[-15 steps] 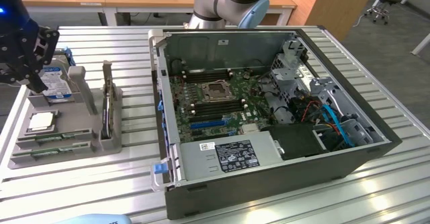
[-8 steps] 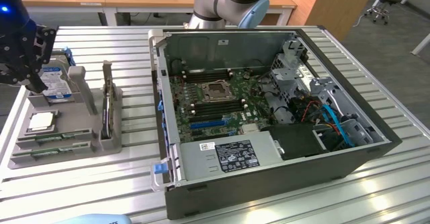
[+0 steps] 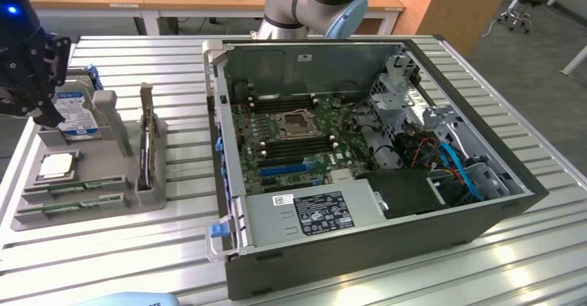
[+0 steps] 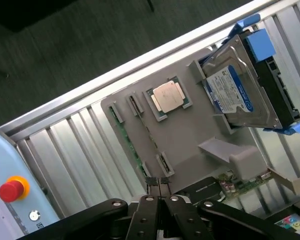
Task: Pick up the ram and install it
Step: 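Pick up the ram and move it above insertion slot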
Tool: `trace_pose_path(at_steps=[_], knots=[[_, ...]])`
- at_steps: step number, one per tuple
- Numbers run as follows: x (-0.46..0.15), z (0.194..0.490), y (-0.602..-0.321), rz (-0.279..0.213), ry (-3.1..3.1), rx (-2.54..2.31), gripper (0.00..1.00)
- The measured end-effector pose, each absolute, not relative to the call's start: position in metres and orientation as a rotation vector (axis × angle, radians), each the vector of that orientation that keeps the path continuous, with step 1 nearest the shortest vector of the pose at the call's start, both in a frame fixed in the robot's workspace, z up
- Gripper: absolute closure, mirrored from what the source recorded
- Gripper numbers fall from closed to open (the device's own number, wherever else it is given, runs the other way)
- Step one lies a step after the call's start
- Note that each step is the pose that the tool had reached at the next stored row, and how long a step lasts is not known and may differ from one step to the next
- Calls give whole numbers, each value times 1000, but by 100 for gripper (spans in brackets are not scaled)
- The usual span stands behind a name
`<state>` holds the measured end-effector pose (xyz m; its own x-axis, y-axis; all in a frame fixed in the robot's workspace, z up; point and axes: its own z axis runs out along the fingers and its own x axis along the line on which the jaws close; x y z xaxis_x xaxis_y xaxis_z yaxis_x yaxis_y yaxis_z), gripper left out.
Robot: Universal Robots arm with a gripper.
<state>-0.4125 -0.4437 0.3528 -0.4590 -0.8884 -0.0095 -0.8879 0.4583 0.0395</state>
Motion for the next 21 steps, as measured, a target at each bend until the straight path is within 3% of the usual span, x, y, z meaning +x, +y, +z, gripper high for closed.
trace_pose_path(at_steps=[21], knots=[[-412, 352, -444, -57, -2486, 1893, 90]])
